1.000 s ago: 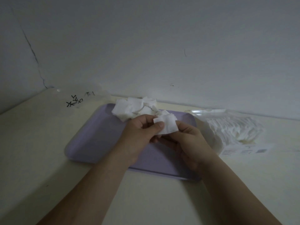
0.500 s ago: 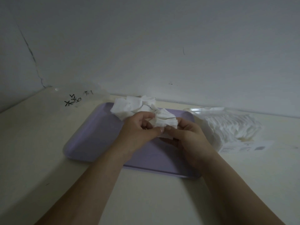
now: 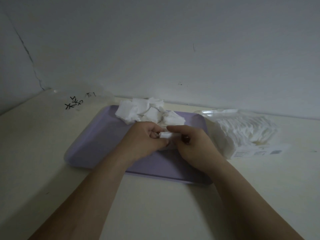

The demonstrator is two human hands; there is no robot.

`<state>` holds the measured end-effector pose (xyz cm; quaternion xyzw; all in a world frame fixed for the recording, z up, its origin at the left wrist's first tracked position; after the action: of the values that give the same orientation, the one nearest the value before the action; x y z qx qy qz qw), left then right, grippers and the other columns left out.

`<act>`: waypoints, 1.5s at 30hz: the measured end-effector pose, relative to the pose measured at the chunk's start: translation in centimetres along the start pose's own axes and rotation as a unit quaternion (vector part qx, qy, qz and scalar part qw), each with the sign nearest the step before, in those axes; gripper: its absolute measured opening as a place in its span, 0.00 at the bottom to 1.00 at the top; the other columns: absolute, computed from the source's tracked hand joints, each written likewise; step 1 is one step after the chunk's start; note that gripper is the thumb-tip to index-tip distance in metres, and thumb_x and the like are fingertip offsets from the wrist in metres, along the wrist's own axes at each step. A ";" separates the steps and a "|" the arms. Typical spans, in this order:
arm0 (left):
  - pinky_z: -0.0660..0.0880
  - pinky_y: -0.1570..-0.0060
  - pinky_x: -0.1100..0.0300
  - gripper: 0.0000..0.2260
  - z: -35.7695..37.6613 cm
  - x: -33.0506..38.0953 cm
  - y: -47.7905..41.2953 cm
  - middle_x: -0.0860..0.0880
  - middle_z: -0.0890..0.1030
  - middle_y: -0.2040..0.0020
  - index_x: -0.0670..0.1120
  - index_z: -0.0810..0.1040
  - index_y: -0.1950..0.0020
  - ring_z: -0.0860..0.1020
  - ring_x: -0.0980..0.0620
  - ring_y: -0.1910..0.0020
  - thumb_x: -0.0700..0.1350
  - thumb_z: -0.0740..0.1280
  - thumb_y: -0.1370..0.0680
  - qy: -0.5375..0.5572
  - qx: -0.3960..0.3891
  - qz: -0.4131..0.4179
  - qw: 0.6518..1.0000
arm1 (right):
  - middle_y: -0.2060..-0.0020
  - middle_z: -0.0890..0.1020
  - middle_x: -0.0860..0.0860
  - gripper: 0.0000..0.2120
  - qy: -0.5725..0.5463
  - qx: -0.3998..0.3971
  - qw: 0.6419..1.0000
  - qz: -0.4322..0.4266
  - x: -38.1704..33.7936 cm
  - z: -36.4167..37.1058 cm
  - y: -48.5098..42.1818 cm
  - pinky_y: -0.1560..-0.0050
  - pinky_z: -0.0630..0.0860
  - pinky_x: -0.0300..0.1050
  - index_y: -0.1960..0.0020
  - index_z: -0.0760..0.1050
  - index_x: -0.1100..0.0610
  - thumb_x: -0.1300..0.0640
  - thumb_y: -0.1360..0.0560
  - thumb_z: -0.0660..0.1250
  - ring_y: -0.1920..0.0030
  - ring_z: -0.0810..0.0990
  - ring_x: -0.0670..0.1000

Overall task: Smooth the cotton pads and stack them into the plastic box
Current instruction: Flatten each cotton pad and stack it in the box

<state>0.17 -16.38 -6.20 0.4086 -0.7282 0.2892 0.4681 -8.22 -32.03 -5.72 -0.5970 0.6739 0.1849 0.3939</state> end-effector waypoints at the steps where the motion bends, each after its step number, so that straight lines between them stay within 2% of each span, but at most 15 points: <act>1: 0.71 0.73 0.66 0.03 0.0 0.0 0.1 0.56 0.78 0.72 0.46 0.84 0.52 0.73 0.60 0.74 0.39 0.75 0.24 -0.002 0.000 0.002 1.000 | 0.53 0.84 0.41 0.16 -0.002 -0.001 1.000 0.003 -0.1 0.0 0.1 0.45 0.71 0.23 0.34 0.82 0.50 0.60 0.19 0.67 0.52 0.80 0.35; 5: 0.75 0.69 0.63 0.02 0.0 0.4 0.4 0.49 0.80 0.69 0.45 0.84 0.54 0.77 0.55 0.72 0.40 0.73 0.22 -0.012 -0.005 0.024 1.000 | 0.43 0.86 0.44 0.17 -0.014 0.023 1.000 0.009 -0.1 -0.2 -0.1 0.38 0.77 0.37 0.33 0.81 0.48 0.57 0.21 0.70 0.45 0.83 0.42; 9: 0.76 0.66 0.66 0.10 -0.3 0.6 0.2 0.53 0.83 0.65 0.51 0.84 0.53 0.81 0.54 0.67 0.36 0.71 0.24 -0.006 0.046 0.013 0.999 | 0.58 0.84 0.41 0.14 -0.033 0.068 0.996 0.051 0.7 -1.0 -0.4 0.58 0.73 0.26 0.40 0.83 0.49 0.60 0.24 0.71 0.59 0.81 0.35; 13: 0.75 0.58 0.68 0.09 -1.7 0.2 -0.6 0.55 0.84 0.55 0.52 0.83 0.48 0.80 0.59 0.61 0.40 0.72 0.24 -0.100 0.149 0.038 0.983 | 0.56 0.82 0.42 0.14 -0.103 0.145 0.978 0.112 2.0 -2.0 -0.4 0.64 0.70 0.27 0.43 0.79 0.50 0.62 0.26 0.70 0.59 0.79 0.38; 17: 0.76 0.55 0.64 0.12 -0.8 -0.3 -1.5 0.54 0.82 0.53 0.52 0.83 0.44 0.81 0.59 0.57 0.45 0.75 0.27 -0.182 0.057 0.045 0.981 | 0.52 0.78 0.40 0.21 -0.137 0.173 0.967 0.128 2.4 -2.1 -0.6 0.53 0.74 0.31 0.36 0.75 0.48 0.63 0.26 0.69 0.53 0.78 0.39; 21: 0.76 0.61 0.53 0.08 0.3 0.5 -3.1 0.50 0.77 0.61 0.57 0.77 0.64 0.81 0.44 0.59 0.60 0.66 0.32 -0.295 0.017 0.072 0.953 | 0.52 0.81 0.43 0.20 -0.150 0.173 0.965 0.129 2.8 -1.8 -0.9 0.47 0.79 0.44 0.36 0.77 0.49 0.62 0.27 0.70 0.51 0.82 0.46; 23: 0.73 0.62 0.53 0.11 0.8 0.5 -3.9 0.49 0.73 0.61 0.57 0.68 0.70 0.79 0.38 0.59 0.60 0.61 0.31 -0.308 0.012 0.069 0.949 | 0.52 0.82 0.45 0.19 -0.157 0.168 0.965 0.127 2.9 -1.8 -0.9 0.51 0.79 0.43 0.38 0.78 0.49 0.61 0.27 0.70 0.50 0.83 0.48; 25: 0.76 0.55 0.51 0.10 0.8 0.5 -3.9 0.46 0.73 0.52 0.58 0.66 0.67 0.78 0.40 0.54 0.59 0.62 0.28 -0.312 0.014 0.060 0.948 | 0.52 0.82 0.45 0.18 -0.155 0.169 0.965 0.126 2.9 -1.8 -0.9 0.50 0.80 0.45 0.38 0.78 0.49 0.60 0.27 0.71 0.51 0.83 0.48; 27: 0.74 0.56 0.53 0.13 0.4 0.7 -3.8 0.47 0.73 0.52 0.58 0.67 0.67 0.77 0.43 0.55 0.57 0.66 0.25 -0.305 0.026 0.062 0.950 | 0.51 0.82 0.44 0.18 -0.155 0.174 0.964 0.130 2.8 -1.9 -0.8 0.45 0.81 0.49 0.39 0.77 0.47 0.60 0.27 0.70 0.50 0.83 0.48; 31: 0.67 0.67 0.60 0.16 -1.4 0.8 -2.8 0.56 0.74 0.67 0.50 0.72 0.68 0.74 0.54 0.67 0.48 0.76 0.25 -0.214 0.083 0.048 0.972 | 0.48 0.83 0.46 0.20 -0.159 0.179 0.962 0.133 3.0 -1.9 -0.8 0.41 0.81 0.48 0.36 0.78 0.48 0.60 0.27 0.71 0.47 0.83 0.48; 34: 0.70 0.67 0.66 0.10 -3.3 0.6 -1.0 0.55 0.80 0.66 0.45 0.82 0.59 0.75 0.58 0.69 0.47 0.80 0.29 -0.075 0.115 0.011 0.990 | 0.50 0.85 0.49 0.19 -0.173 0.168 0.962 0.129 3.1 -1.7 -1.0 0.48 0.81 0.45 0.37 0.81 0.53 0.61 0.28 0.73 0.51 0.83 0.48; 39: 0.80 0.63 0.56 0.01 -3.9 0.4 0.4 0.44 0.85 0.56 0.43 0.83 0.54 0.81 0.47 0.56 0.39 0.73 0.24 0.202 0.082 -0.028 0.976 | 0.61 0.88 0.49 0.08 -0.227 0.131 0.957 0.129 3.1 -0.7 -0.9 0.56 0.82 0.49 0.51 0.85 0.54 0.63 0.28 0.76 0.59 0.84 0.49; 41: 0.81 0.63 0.52 0.04 -3.2 -0.5 0.6 0.42 0.85 0.51 0.42 0.83 0.49 0.83 0.44 0.53 0.36 0.68 0.20 0.309 0.049 -0.036 0.949 | 0.60 0.88 0.50 0.12 -0.269 0.117 0.947 0.132 2.9 -0.5 -0.8 0.57 0.82 0.45 0.46 0.83 0.55 0.66 0.28 0.76 0.58 0.86 0.50; 43: 0.79 0.59 0.51 0.09 -2.5 -1.1 0.6 0.41 0.84 0.47 0.42 0.83 0.41 0.81 0.44 0.53 0.40 0.70 0.20 0.332 0.021 -0.029 0.943 | 0.59 0.89 0.51 0.18 -0.301 0.100 0.939 0.131 2.3 -0.3 -0.6 0.56 0.84 0.47 0.40 0.80 0.56 0.66 0.27 0.77 0.58 0.88 0.52; 45: 0.77 0.65 0.56 0.10 -2.0 -1.1 0.8 0.42 0.83 0.51 0.43 0.82 0.39 0.80 0.48 0.58 0.40 0.69 0.20 0.319 0.006 -0.017 0.948 | 0.58 0.89 0.54 0.20 -0.306 0.099 0.939 0.125 2.0 -0.4 -0.6 0.53 0.85 0.51 0.37 0.79 0.57 0.66 0.27 0.77 0.56 0.89 0.55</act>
<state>0.62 -14.06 -6.48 0.3099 -0.5324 0.4010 0.6780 -7.67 -33.74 -6.83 -0.3809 0.6050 0.3386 0.6118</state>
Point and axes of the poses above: each hand's wrist, its own y-axis away from the middle knuckle, its own z-axis out of the palm, x = y × z, the point moved 4 cm from there along -y, towards the middle knuckle
